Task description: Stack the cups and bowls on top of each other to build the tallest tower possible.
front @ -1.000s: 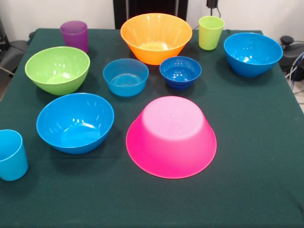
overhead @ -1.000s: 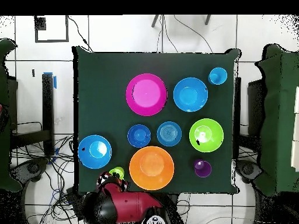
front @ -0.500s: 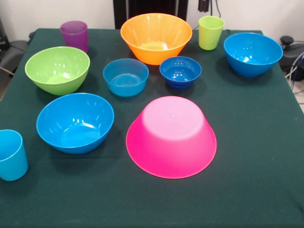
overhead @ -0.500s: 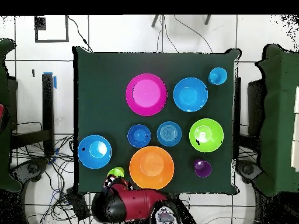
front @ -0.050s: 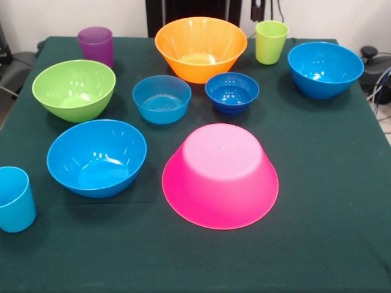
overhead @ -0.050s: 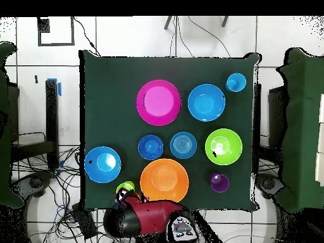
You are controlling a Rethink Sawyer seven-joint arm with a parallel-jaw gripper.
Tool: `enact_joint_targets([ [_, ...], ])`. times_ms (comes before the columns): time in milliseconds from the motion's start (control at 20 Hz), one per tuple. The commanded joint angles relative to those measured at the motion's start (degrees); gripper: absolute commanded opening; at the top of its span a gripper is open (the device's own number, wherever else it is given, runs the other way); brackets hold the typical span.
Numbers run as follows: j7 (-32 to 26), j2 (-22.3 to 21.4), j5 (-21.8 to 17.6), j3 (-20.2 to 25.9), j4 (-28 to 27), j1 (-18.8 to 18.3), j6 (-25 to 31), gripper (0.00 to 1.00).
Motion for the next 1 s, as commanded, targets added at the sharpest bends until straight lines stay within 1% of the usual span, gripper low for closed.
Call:
enact_joint_targets([
  [50,0.0,2.7,-2.8,5.8,-6.1,-0.4,3.0,0.0],
  [150,0.2,2.6,-3.2,6.2,-6.1,-0.8,2.2,0.0],
  [400,-1.4,1.7,-5.0,6.6,-6.6,-1.1,3.8,0.0],
  [500,-1.3,2.0,-5.3,7.1,-6.7,-1.8,3.9,0.0],
  [650,-0.8,1.7,-5.4,6.7,-7.1,-1.2,3.9,0.0],
  [1000,-0.8,1.7,-5.9,7.1,-7.5,-1.4,4.4,0.0],
])
